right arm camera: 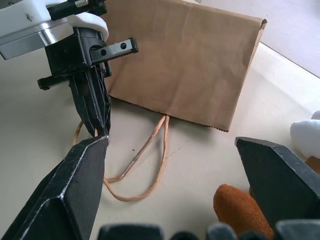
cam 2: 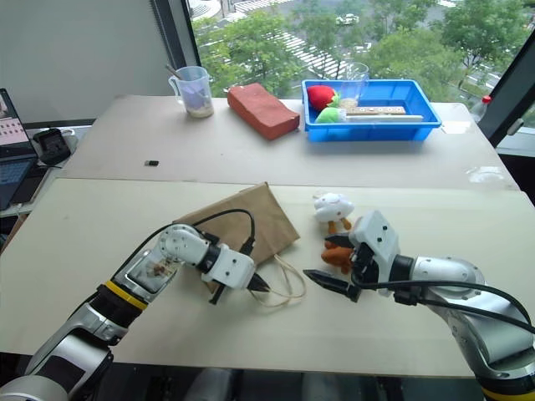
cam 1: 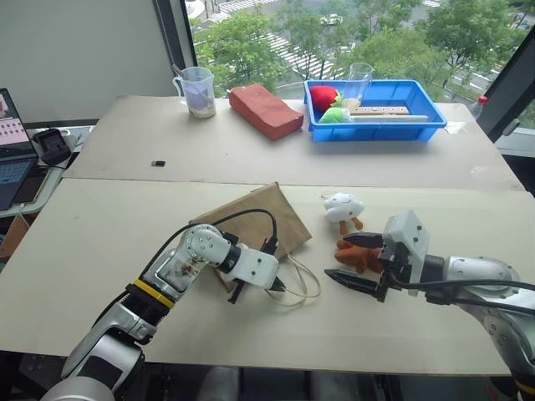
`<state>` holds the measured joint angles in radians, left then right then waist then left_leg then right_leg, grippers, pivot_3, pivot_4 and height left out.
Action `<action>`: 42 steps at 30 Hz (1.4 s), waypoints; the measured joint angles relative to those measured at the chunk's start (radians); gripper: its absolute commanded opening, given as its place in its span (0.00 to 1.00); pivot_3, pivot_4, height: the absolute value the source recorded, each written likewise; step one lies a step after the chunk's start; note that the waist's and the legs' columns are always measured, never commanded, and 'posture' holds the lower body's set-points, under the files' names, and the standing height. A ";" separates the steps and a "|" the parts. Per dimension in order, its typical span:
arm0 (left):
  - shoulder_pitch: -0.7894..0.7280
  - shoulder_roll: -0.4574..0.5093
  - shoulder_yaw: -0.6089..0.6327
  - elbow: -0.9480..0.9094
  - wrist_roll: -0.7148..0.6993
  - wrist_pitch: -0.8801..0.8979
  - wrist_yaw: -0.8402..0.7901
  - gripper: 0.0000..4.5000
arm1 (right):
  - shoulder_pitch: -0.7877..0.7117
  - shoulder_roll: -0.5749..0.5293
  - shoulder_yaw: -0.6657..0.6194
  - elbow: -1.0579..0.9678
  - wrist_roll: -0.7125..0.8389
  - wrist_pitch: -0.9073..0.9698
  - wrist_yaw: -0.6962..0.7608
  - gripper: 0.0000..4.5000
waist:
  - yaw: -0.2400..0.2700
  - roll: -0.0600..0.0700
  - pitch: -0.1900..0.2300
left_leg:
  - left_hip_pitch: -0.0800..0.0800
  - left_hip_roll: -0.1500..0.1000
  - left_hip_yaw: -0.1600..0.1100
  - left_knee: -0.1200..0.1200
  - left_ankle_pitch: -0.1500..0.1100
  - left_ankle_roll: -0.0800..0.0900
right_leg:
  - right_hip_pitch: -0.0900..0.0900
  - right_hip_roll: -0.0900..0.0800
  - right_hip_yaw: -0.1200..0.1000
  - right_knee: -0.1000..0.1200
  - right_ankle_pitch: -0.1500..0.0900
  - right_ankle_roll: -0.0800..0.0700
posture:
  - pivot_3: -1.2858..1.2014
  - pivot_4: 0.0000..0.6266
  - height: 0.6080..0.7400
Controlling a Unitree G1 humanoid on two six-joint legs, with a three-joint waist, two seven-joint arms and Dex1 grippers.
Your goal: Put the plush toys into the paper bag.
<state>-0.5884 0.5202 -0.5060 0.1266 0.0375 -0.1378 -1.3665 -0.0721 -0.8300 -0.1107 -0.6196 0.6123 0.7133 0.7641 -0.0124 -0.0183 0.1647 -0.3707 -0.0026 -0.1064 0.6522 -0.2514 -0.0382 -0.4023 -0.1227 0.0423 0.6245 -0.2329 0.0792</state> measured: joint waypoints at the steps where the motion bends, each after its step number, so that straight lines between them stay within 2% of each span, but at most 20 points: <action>1: 0.000 0.000 0.000 0.000 -0.001 0.004 -0.002 0.01 | -0.001 0.000 0.000 0.000 0.000 0.000 0.000 1.00 | 0.000 0.000 0.000 | 0.000 0.000 0.000 0.000 0.000 0.000 | 0.000 0.000 0.000 0.000 0.000 0.000 | 0.52 0.24 1.00; 5: -0.001 -0.004 0.043 -0.020 -0.089 0.096 -0.021 0.01 | -0.001 0.000 -0.006 0.000 0.003 0.011 -0.004 1.00 | 0.000 0.000 0.000 | 0.000 0.000 0.000 0.000 0.000 0.000 | 0.000 0.000 0.000 0.000 0.000 0.000 | 0.52 0.24 1.00; 12: -0.055 0.050 0.257 -0.097 -0.366 0.333 -0.069 0.01 | 0.039 0.000 -0.028 0.002 0.002 0.014 -0.002 1.00 | -0.004 0.000 0.000 | 0.000 0.000 0.000 0.000 0.000 0.000 | 0.000 0.000 0.000 0.001 0.000 0.000 | 0.52 0.24 1.00; 15: -0.071 0.064 0.326 -0.099 -0.439 0.407 -0.066 0.00 | 0.030 0.014 -0.023 0.005 0.002 0.014 -0.004 0.82 | -0.005 0.000 0.000 | 0.000 0.000 0.000 0.000 0.000 0.000 | 0.000 0.000 0.000 0.001 0.000 0.000 | 0.52 0.24 1.00; 18: -0.081 0.064 0.345 -0.097 -0.468 0.440 -0.061 0.00 | -0.006 0.050 0.001 0.009 0.002 0.014 -0.010 0.58 | -0.005 0.000 0.000 | 0.000 0.000 0.000 0.000 0.000 0.000 | 0.000 0.000 0.000 0.001 0.000 0.000 | 0.52 0.24 1.00; 23: -0.122 0.058 0.379 -0.071 -0.499 0.486 -0.040 0.00 | -0.124 0.193 0.139 0.040 -0.007 0.014 -0.056 0.20 | -0.008 0.000 0.000 | 0.001 0.000 -0.001 0.000 0.000 0.000 | -0.001 0.001 0.000 0.001 0.000 0.000 | 0.52 0.24 1.00; 26: -0.125 0.059 0.386 -0.067 -0.510 0.492 -0.041 0.00 | -0.174 0.267 0.219 0.124 -0.057 -0.004 -0.076 0.00 | -0.008 0.000 0.000 | 0.000 0.000 -0.001 0.000 0.000 0.000 | -0.001 0.001 0.000 0.001 0.000 0.000 | 0.52 0.24 1.00; 35: -0.124 0.058 0.385 -0.066 -0.510 0.490 -0.048 0.00 | -0.350 0.535 0.364 0.454 -0.207 -0.162 -0.097 0.00 | -0.024 0.000 0.000 | 0.000 0.000 -0.001 -0.001 0.000 0.000 | -0.002 0.001 0.000 0.002 0.000 0.000 | 0.52 0.24 1.00; 42: -0.125 0.055 0.391 -0.071 -0.510 0.489 -0.014 0.00 | -0.389 0.647 0.462 0.685 -0.352 -0.265 -0.113 0.00 | -0.033 0.000 0.000 | 0.001 0.000 -0.001 -0.002 0.000 0.000 | -0.003 0.001 0.000 0.004 0.000 0.000 | 0.52 0.24 1.00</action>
<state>-0.7134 0.5750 -0.1147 0.0559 -0.4727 0.3512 -1.3800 -0.4607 -0.1827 0.3511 0.0657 0.2606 0.4485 0.6509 -0.0453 -0.0178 0.1645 -0.3699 -0.0022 -0.1078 0.6501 -0.2513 -0.0384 -0.4048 -0.1218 0.0420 0.6289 -0.2328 0.0790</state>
